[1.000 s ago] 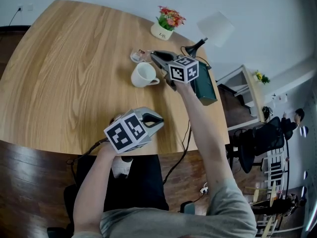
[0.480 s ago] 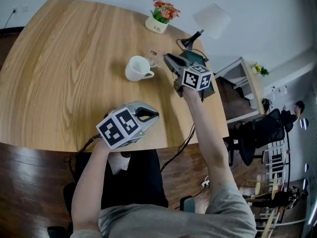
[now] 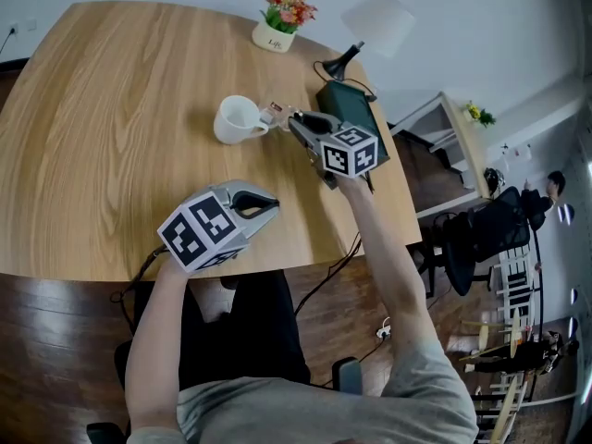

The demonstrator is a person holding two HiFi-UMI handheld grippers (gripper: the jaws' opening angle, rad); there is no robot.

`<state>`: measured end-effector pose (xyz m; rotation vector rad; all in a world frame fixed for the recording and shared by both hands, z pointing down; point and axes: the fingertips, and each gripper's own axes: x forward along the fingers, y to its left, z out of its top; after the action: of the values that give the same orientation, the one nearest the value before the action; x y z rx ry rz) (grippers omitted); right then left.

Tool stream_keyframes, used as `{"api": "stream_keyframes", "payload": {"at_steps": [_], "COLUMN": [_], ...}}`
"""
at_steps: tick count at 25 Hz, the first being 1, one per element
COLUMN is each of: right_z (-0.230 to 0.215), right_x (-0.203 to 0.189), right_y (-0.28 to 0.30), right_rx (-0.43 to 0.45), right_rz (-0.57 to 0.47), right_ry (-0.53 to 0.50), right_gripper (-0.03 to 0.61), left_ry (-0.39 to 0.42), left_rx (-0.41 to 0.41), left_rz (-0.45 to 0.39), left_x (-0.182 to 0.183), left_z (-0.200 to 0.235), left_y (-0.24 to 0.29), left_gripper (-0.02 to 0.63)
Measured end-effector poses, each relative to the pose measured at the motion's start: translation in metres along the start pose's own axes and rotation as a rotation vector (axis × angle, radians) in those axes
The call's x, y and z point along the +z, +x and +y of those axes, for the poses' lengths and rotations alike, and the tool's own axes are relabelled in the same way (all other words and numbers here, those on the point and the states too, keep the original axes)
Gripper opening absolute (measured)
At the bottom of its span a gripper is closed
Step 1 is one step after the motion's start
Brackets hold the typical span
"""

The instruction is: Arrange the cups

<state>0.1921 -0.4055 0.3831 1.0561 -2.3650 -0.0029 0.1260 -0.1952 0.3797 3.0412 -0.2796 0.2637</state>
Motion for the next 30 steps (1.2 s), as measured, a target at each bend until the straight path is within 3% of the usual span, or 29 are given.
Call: {"api": "stream_keyframes", "payload": {"at_steps": [2, 10, 13, 22, 27, 30], "right_z": [0.002, 0.000, 0.001, -0.011, -0.070, -0.134], "right_x": [-0.008, 0.009, 0.013, 0.015, 0.054, 0.048], "right_y": [0.009, 0.004, -0.001, -0.025, -0.078, -0.107], "right_rx": [0.002, 0.020, 0.036, -0.033, -0.128, -0.256], "right_rz": [0.047, -0.017, -0.047, -0.203, -0.297, -0.246], "right_ry": [-0.021, -0.010, 0.030, 0.192, 0.223, 0.258], "right_gripper": [0.091, 0.078, 0.057, 0.055, 0.055, 0.055], "left_ry": [-0.002, -0.001, -0.002, -0.001, -0.001, -0.002], "left_rx": [0.002, -0.001, -0.001, -0.006, -0.002, -0.003], "left_rz": [-0.001, -0.001, -0.001, -0.002, -0.004, -0.004], "left_x": [0.000, 0.001, 0.001, -0.002, 0.001, 0.001], "left_z": [0.000, -0.001, -0.001, -0.001, 0.000, -0.001], "left_y": [0.001, 0.000, 0.001, -0.003, -0.002, -0.001], "left_gripper": [0.009, 0.009, 0.009, 0.009, 0.009, 0.009]}}
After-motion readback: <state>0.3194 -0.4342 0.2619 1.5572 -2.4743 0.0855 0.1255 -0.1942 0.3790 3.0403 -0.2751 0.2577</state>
